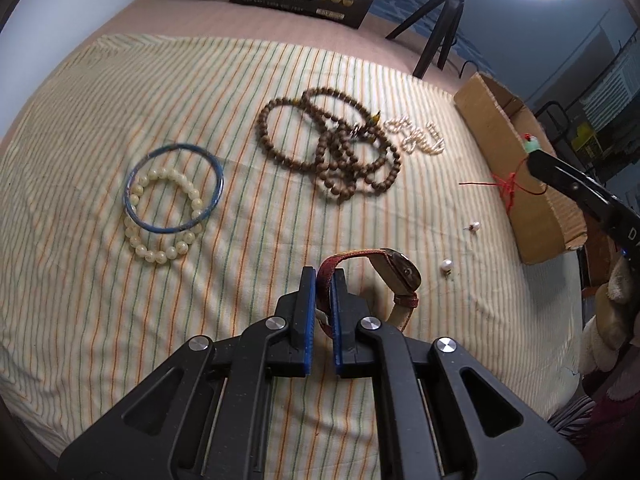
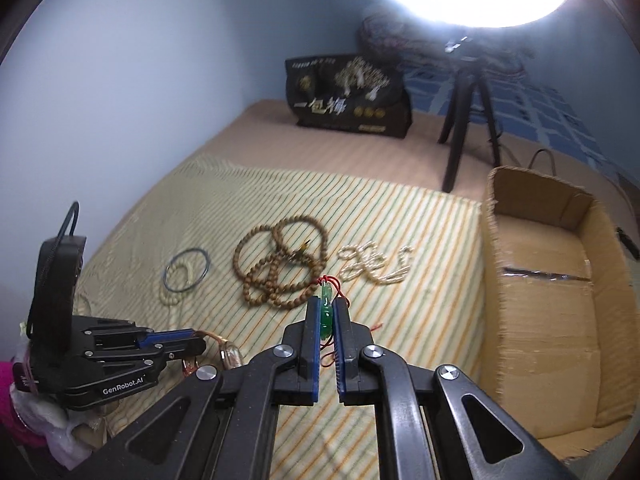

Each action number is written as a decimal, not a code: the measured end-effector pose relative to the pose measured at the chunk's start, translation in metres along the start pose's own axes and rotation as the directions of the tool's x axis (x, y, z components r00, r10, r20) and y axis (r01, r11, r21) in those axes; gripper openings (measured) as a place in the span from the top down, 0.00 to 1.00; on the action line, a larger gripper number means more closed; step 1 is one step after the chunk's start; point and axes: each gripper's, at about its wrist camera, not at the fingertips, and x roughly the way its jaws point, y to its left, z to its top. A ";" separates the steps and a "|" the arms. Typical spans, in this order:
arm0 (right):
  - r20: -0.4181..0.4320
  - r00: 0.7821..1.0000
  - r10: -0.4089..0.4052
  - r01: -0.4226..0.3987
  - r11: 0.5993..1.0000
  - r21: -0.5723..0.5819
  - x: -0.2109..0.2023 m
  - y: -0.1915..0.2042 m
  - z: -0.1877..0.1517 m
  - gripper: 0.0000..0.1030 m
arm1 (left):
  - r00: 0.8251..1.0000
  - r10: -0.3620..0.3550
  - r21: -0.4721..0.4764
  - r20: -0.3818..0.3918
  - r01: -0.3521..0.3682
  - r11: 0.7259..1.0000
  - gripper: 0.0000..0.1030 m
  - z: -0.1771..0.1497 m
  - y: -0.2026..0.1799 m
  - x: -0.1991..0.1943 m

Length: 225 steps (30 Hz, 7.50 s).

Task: Organize jewelry
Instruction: 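Carry the watch and pendant with both tools over the cardboard box, then lower both tools into the box and open them to drop the items, then withdraw both tools from the box toward the bedspread, then grasp the blue bangle with the left tool, then grasp the wooden bead strands with the right tool, then lift the bangle with the left tool while the right tool carries the beads to the box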

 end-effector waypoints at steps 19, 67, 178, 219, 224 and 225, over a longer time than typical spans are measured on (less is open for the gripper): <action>0.108 0.978 -0.177 0.155 0.970 0.188 -0.084 -0.100 -0.007 0.97 | 0.977 -0.187 0.153 0.098 0.171 0.973 0.95 0.033 -0.119 -0.055; -0.040 0.976 -0.212 0.209 0.884 0.419 -0.043 -0.219 -0.025 0.73 | 0.989 -0.132 0.336 -0.062 0.145 0.931 0.90 0.056 -0.274 0.075; -0.288 0.956 0.064 -0.008 0.982 0.189 0.151 0.020 0.026 0.14 | 0.982 0.189 0.046 -0.026 -0.188 0.981 0.29 0.062 0.072 0.031; 0.000 1.000 0.026 -0.026 0.996 0.090 0.027 0.030 0.066 0.96 | 0.982 0.055 0.040 0.182 -0.063 0.997 0.29 0.072 0.024 -0.074; 0.061 0.998 0.022 -0.029 0.993 0.113 -0.005 0.017 0.069 0.96 | 0.979 0.020 0.069 0.204 -0.035 0.997 0.29 0.073 -0.001 -0.083; 0.074 0.997 0.020 -0.029 0.993 0.118 -0.012 0.013 0.069 0.96 | 0.978 0.010 0.076 0.208 -0.027 0.997 0.29 0.074 -0.006 -0.085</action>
